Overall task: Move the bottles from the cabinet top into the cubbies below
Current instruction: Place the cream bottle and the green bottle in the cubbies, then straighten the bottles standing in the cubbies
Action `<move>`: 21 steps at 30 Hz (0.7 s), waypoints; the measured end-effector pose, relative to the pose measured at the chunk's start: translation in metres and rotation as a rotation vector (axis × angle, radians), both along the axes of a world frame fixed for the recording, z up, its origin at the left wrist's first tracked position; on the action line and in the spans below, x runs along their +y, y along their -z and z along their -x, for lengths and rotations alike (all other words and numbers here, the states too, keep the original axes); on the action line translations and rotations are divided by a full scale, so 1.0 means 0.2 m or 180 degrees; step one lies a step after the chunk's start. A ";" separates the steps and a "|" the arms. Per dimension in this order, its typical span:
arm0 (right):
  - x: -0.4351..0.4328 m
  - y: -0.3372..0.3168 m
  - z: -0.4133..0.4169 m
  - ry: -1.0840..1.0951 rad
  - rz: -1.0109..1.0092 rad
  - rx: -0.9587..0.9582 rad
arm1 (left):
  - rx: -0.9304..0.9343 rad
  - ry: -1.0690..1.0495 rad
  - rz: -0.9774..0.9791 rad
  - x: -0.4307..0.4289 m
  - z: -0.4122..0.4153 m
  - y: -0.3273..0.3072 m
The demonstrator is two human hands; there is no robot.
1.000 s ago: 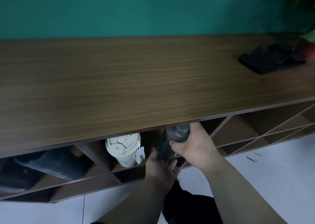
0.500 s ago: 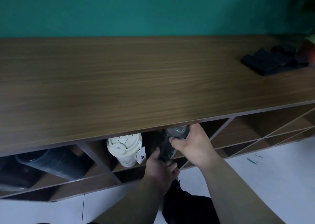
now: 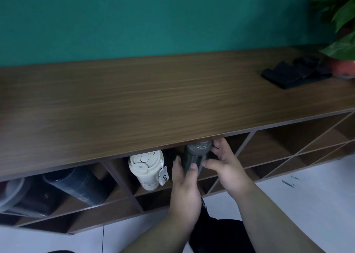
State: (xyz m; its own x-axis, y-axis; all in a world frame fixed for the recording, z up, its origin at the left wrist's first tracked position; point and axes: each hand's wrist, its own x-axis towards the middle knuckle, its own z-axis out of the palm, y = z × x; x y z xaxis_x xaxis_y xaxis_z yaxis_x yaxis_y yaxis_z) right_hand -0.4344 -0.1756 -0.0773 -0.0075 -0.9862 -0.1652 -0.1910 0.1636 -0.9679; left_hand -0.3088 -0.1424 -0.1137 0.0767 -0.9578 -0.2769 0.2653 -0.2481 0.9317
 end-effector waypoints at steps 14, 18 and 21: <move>-0.01 0.02 -0.04 0.0059 -0.0196 -0.0108 | 0.0042 0.0325 -0.0125 -0.14 -0.03 0.04; 0.02 -0.01 -0.05 0.0092 -0.0228 -0.0078 | -0.0005 0.0397 -0.0240 -0.10 -0.07 -0.04; 0.07 -0.04 -0.07 0.0363 -0.0464 -0.0013 | -0.0163 0.0559 -0.0624 0.01 -0.17 -0.10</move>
